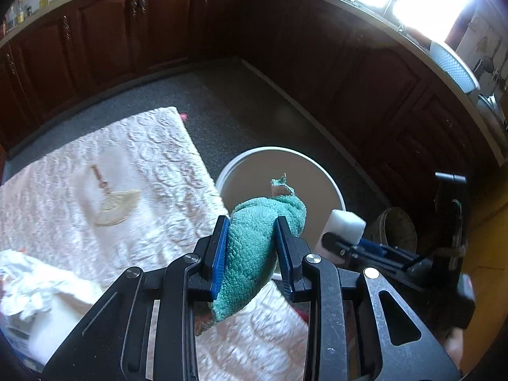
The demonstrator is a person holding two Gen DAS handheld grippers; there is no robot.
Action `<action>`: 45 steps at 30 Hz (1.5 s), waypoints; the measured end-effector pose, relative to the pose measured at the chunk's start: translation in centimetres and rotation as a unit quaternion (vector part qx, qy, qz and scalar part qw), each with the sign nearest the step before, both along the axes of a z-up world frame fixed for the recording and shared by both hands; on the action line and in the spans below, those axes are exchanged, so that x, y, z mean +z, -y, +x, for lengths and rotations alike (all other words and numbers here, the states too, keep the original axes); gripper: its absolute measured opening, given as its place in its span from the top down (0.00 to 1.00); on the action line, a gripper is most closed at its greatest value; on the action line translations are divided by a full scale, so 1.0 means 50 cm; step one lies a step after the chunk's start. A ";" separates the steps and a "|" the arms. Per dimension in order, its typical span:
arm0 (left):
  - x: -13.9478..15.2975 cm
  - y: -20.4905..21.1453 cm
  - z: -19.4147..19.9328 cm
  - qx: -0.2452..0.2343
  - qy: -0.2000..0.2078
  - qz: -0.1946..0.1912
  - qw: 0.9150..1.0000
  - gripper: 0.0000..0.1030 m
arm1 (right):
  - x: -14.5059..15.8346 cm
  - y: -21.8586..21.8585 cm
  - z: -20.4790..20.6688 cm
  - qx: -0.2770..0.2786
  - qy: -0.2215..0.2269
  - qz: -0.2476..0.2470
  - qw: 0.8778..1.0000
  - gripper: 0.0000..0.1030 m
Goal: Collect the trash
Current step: 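Carry both items over the white bucket and open both tools to drop them, then return both tools to the table toward the remaining trash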
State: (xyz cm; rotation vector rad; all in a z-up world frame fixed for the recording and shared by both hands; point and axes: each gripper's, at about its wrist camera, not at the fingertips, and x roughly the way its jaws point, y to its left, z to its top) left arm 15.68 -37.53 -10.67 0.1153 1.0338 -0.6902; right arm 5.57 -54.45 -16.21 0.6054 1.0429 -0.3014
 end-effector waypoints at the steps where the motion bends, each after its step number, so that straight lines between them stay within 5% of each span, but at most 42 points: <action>1: -0.006 0.008 0.003 -0.001 -0.003 -0.002 1.000 0.74 | -0.003 0.003 -0.002 -0.003 0.000 0.000 1.000 0.57; 7: -0.027 0.032 0.014 -0.006 -0.012 -0.023 1.000 0.68 | -0.003 0.024 -0.017 -0.029 -0.002 -0.002 1.000 0.51; 10: -0.031 0.027 0.018 0.002 -0.026 -0.043 0.999 0.49 | 0.007 0.033 -0.030 -0.038 -0.001 -0.008 0.999 0.45; 18: -0.019 -0.005 0.017 0.021 -0.030 -0.043 0.998 0.48 | 0.005 0.024 -0.028 -0.035 -0.001 -0.006 0.999 0.43; 32: 0.033 -0.098 -0.034 0.060 0.031 -0.020 0.997 0.48 | 0.062 -0.056 -0.013 0.003 0.028 -0.049 0.998 0.43; 40: 0.064 -0.198 -0.070 0.091 0.056 -0.012 0.994 0.48 | 0.114 -0.142 -0.012 0.042 0.058 -0.051 0.996 0.42; 45: 0.089 -0.279 -0.098 0.110 0.071 -0.012 0.991 0.48 | 0.139 -0.206 -0.006 0.071 0.076 -0.045 0.994 0.34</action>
